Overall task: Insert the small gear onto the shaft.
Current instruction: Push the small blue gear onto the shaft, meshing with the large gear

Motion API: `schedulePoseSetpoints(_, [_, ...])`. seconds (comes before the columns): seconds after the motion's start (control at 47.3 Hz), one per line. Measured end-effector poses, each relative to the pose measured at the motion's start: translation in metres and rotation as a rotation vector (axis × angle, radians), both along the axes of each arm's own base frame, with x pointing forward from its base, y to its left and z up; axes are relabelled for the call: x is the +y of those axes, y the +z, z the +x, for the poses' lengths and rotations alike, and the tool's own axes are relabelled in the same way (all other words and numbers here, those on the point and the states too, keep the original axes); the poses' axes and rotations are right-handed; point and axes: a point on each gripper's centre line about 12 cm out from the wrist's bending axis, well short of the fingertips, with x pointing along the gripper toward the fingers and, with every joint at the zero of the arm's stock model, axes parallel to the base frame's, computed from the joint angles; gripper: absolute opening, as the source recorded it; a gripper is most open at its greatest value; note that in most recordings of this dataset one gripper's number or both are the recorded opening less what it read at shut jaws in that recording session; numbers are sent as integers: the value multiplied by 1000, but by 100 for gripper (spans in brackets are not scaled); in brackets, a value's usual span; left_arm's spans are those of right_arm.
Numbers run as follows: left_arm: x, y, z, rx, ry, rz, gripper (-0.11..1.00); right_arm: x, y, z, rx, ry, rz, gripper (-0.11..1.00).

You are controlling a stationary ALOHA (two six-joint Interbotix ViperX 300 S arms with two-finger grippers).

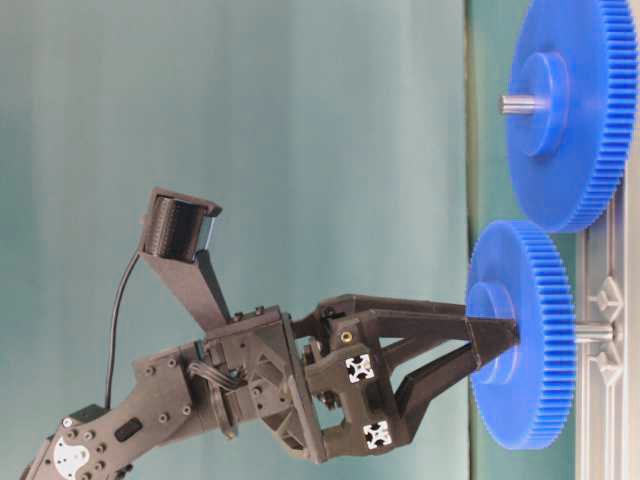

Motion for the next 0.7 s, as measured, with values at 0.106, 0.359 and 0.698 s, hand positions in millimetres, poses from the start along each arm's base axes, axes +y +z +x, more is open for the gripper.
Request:
schedulePoseSetpoints(0.106, [0,0,0,0,0,0,69,-1,0,0,-3,-3,0,4])
schedulePoseSetpoints(0.359, [0,0,0,0,0,0,69,-1,-1,0,0,-6,0,4])
schedulePoseSetpoints(0.698, [1,0,0,3,0,0,69,-2,-1,0,2,-9,-1,4])
